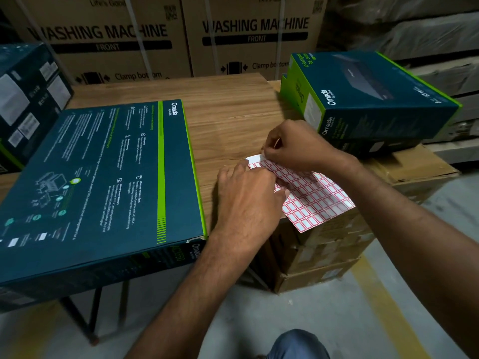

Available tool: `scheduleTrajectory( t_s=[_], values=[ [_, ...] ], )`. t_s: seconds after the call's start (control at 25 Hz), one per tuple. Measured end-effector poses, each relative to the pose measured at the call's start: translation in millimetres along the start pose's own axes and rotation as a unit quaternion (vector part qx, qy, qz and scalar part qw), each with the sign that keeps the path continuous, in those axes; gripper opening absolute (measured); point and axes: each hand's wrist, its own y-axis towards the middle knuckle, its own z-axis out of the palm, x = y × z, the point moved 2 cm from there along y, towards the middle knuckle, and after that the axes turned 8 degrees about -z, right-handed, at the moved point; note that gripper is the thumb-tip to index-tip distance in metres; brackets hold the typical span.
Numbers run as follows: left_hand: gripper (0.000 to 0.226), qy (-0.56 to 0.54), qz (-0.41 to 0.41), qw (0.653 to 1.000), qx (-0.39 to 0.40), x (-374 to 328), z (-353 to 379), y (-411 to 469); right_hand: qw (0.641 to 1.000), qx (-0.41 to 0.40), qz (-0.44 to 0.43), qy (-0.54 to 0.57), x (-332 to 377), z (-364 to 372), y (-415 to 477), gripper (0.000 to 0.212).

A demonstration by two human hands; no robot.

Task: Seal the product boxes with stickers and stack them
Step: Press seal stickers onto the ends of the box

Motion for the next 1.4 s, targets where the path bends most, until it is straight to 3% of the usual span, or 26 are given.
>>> scheduleTrajectory(
  t_s=[0.16,0.32,0.4,0.56,0.72,0.84,1.0,1.2,1.4],
  values=[
    [0.041,-0.033,-0.019,0.999,-0.002,1.3,-2.9,2.1,0.968,-0.007,0.147,0.205,-2.9,-1.1,6.2,0.016],
    [0.038,-0.091,-0.031,0.995,-0.006,1.1,-3.5,6.0,0.869,0.014,0.241,0.433,3.2,-10.2,2.6,0.011],
    [0.037,-0.097,-0.025,0.995,-0.01,1.1,-3.2,6.1,0.839,0.029,0.243,0.485,2.2,-13.3,-1.2,0.012],
    [0.031,-0.138,-0.018,0.99,-0.02,-1.1,-12.1,-1.2,0.82,0.032,0.243,0.516,1.5,-18.0,-7.4,0.013],
    [0.032,-0.304,-0.016,0.949,-0.088,-3.1,-43.3,-18.3,0.816,-0.012,0.23,0.531,11.0,-28.1,-15.2,0.011],
    [0.03,-0.337,-0.023,0.921,-0.193,13.7,-75.4,-37.9,0.805,-0.051,0.192,0.559,35.0,-40.6,-33.7,0.009],
    [0.023,-0.317,-0.045,0.91,-0.264,70.2,-105.5,-76.4,0.811,-0.102,0.117,0.564,93.9,-53.3,-75.1,0.012],
    [0.015,-0.254,-0.046,0.916,-0.306,152.2,-127.0,-144.9,0.879,-0.122,-0.006,0.461,176.7,-41.5,-116.0,0.011],
    [0.039,-0.132,0.026,0.952,-0.275,204.4,-113.4,-177.3,0.912,-0.143,-0.079,0.377,229.8,-1.0,-130.3,0.012]
  ],
)
